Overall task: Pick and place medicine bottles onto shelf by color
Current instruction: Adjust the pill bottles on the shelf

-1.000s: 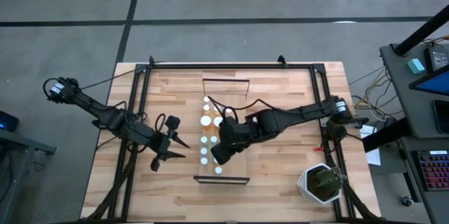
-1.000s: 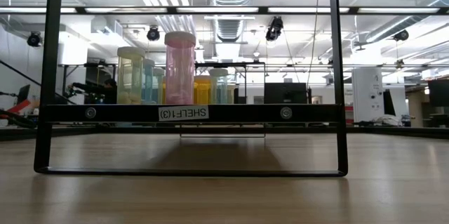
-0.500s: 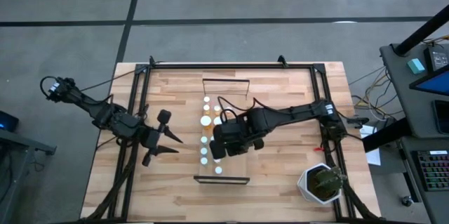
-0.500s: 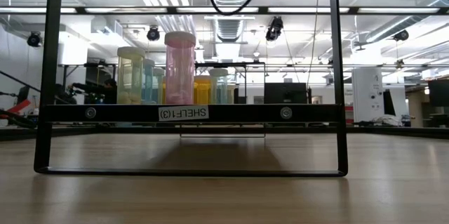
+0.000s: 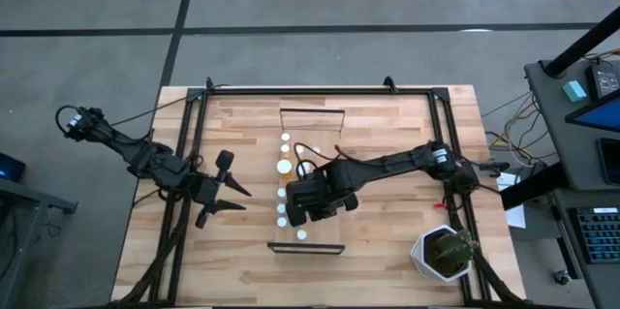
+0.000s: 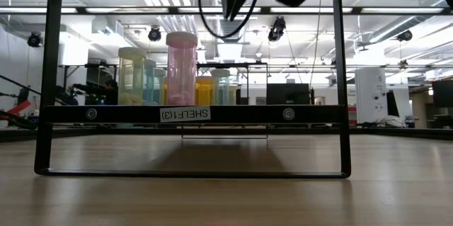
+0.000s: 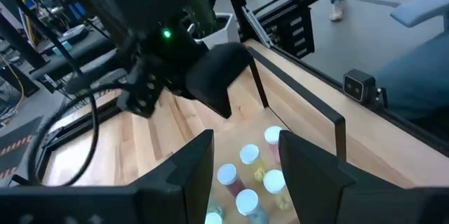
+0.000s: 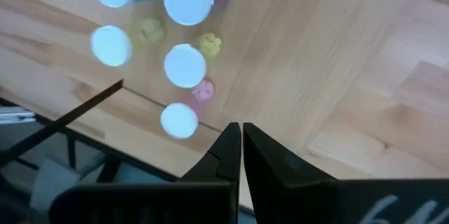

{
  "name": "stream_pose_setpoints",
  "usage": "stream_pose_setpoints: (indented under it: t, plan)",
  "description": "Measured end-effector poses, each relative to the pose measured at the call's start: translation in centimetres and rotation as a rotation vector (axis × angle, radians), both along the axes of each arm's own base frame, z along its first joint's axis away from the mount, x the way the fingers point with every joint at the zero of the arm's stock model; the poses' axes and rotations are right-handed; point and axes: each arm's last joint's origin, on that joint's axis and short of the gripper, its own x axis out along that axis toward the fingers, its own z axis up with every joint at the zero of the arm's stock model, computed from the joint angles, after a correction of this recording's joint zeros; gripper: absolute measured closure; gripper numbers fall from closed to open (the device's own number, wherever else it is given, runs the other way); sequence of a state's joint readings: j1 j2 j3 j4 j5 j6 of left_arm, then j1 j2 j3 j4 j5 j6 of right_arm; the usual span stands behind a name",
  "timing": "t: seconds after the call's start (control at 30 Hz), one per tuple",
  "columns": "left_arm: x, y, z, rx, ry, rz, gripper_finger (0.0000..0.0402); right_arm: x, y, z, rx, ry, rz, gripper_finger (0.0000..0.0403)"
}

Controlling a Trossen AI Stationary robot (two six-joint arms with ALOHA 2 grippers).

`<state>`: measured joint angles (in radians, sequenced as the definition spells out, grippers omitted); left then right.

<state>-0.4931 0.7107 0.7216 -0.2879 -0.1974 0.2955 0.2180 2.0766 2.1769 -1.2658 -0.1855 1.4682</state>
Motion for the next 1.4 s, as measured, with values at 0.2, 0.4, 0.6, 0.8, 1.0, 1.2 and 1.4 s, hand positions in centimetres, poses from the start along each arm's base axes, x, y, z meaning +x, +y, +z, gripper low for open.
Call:
stream_pose_setpoints:
  t: [0.2,0.4,0.6,0.8,1.0,1.2,1.4]
  plan:
    - [-0.1,0.0,0.0,-0.001,-0.002,0.000,0.0257,1.0,0.5,-2.0,0.057,0.023,0.073,0.0394]
    - [0.0,0.0,0.1,-0.007,-0.014,0.001,0.0257,1.6,0.8,-2.8,0.074,0.002,0.119,0.0394]
    - [0.1,0.0,0.2,-0.008,-0.015,0.000,0.0257,2.2,1.0,-3.4,0.081,-0.030,0.149,0.0394]
    - [0.0,0.0,0.2,-0.009,-0.017,0.000,0.0257,2.2,1.4,-3.6,0.090,-0.030,0.185,0.0394]
    - [0.0,0.0,0.2,-0.008,-0.017,0.000,0.0257,2.1,1.3,-4.1,0.083,-0.018,0.196,0.0394]
    - [0.0,0.0,0.2,-0.008,-0.017,0.001,0.0257,2.6,1.5,-5.0,0.088,-0.069,0.209,0.0394]
    - [0.0,0.0,0.2,-0.009,-0.018,0.001,0.0257,3.0,1.6,-4.9,0.093,-0.111,0.210,0.0394]
